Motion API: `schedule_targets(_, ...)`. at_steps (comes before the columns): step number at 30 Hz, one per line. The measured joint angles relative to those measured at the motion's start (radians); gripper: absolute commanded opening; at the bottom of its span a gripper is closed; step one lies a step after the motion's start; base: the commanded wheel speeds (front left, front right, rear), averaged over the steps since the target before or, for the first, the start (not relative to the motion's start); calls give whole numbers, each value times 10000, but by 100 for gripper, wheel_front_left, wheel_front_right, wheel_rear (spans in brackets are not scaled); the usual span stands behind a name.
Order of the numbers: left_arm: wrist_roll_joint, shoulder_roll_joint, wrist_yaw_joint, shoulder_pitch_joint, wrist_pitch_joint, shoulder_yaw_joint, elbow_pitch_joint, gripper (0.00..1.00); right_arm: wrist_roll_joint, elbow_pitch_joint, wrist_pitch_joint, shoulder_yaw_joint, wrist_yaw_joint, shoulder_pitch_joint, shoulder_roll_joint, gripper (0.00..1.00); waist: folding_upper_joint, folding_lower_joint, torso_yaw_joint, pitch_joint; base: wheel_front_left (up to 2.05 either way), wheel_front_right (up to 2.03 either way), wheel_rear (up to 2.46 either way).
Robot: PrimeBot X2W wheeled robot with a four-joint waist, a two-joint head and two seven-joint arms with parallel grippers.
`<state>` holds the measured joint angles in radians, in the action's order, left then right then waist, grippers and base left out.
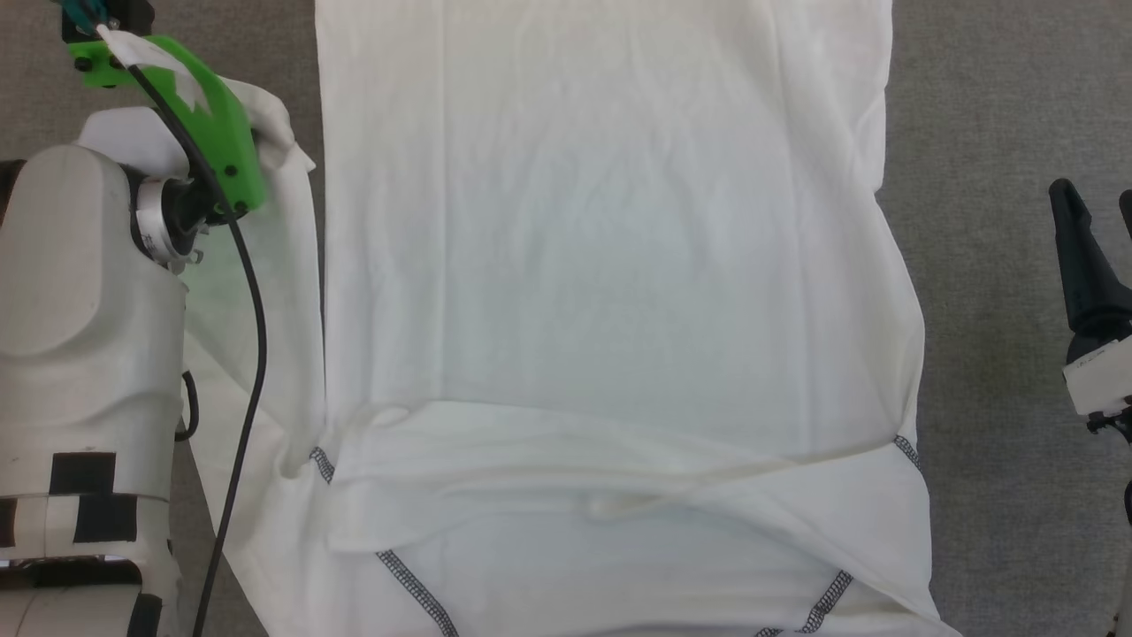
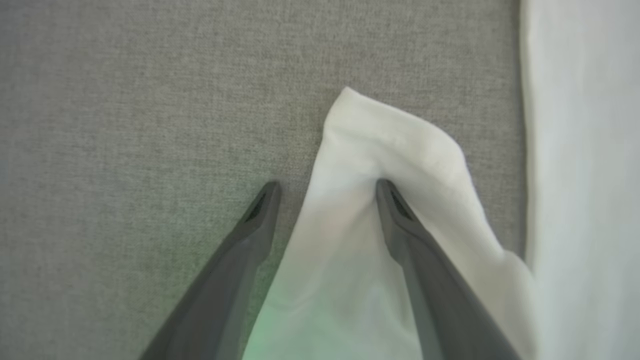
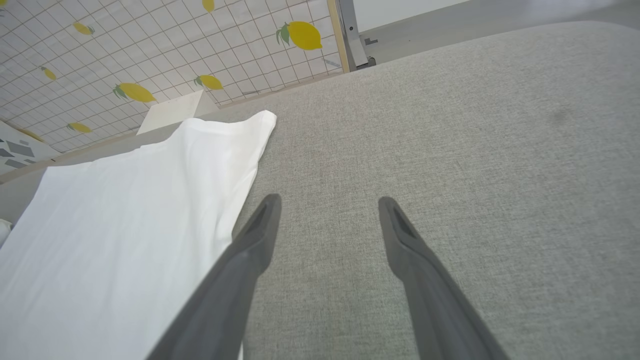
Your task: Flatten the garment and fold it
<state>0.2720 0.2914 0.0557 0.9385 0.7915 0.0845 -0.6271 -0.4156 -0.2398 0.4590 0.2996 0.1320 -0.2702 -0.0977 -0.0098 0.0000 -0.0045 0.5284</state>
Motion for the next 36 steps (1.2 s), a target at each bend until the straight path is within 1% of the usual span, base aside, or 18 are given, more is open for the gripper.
schedule_targets(2,19,2,25,70,232,21,67,100,2,-17,27,-12,0,-40,0,100,0,0,-13,111,0,0,0)
schedule_targets(3,25,0,25,80,299,19,109,41,0,-25,38,-19,0,-60,2,100,0,0,-6,143,0,0,0)
schedule_targets(4,94,-19,23,80,349,-8,169,0,0,-29,44,-27,0,-84,-2,100,0,0,17,168,0,0,0)
schedule_targets(6,316,-81,-44,79,380,-84,224,0,0,-27,46,-42,0,-153,0,100,0,0,74,187,0,0,0)
schedule_targets(8,431,-148,-253,31,217,-94,299,0,0,-27,46,-38,0,-173,-17,100,0,0,149,188,0,0,0)
schedule_targets(12,901,-322,-644,-210,-646,-307,412,0,13,38,46,-27,0,-180,-67,100,0,1,274,77,0,0,0)
schedule_targets(14,1126,-439,-738,-277,-1066,-462,439,0,25,107,42,-33,0,-183,-84,100,0,1,321,-35,0,0,0)
schedule_targets(18,1515,-662,-786,-414,-1685,-803,479,0,31,339,10,-17,0,-184,-90,100,0,1,404,-375,0,0,0)
schedule_targets(22,1733,-596,-897,-403,-2104,-1066,932,0,98,627,-102,33,0,-164,-90,100,0,1,500,-820,0,0,0)
schedule_targets(25,1954,-633,-1018,-410,-2305,-1080,1455,0,109,834,-194,117,0,-122,-77,100,0,1,593,-1195,0,0,0)
schedule_targets(27,2008,-667,-1156,-439,-2330,-1037,1831,0,113,993,-232,178,0,-59,-54,100,0,1,656,-1460,0,0,0)
schedule_targets(28,2197,-773,-1183,-465,-2359,-1087,2036,0,121,1083,-280,196,0,18,-46,100,0,1,692,-1612,0,0,0)
schedule_targets(30,2242,-876,-1310,-567,-2380,-909,2470,0,130,1267,-295,209,0,161,-12,100,0,0,751,-1900,0,0,0)
schedule_targets(32,2545,-1147,-1377,-659,-2295,-782,2966,0,132,1461,-347,207,0,299,52,100,0,0,811,-2235,0,0,0)
schedule_targets(36,2727,-1540,-1578,-874,-1778,4,3682,0,161,1712,-468,192,0,475,153,100,0,0,895,-2865,0,0,0)
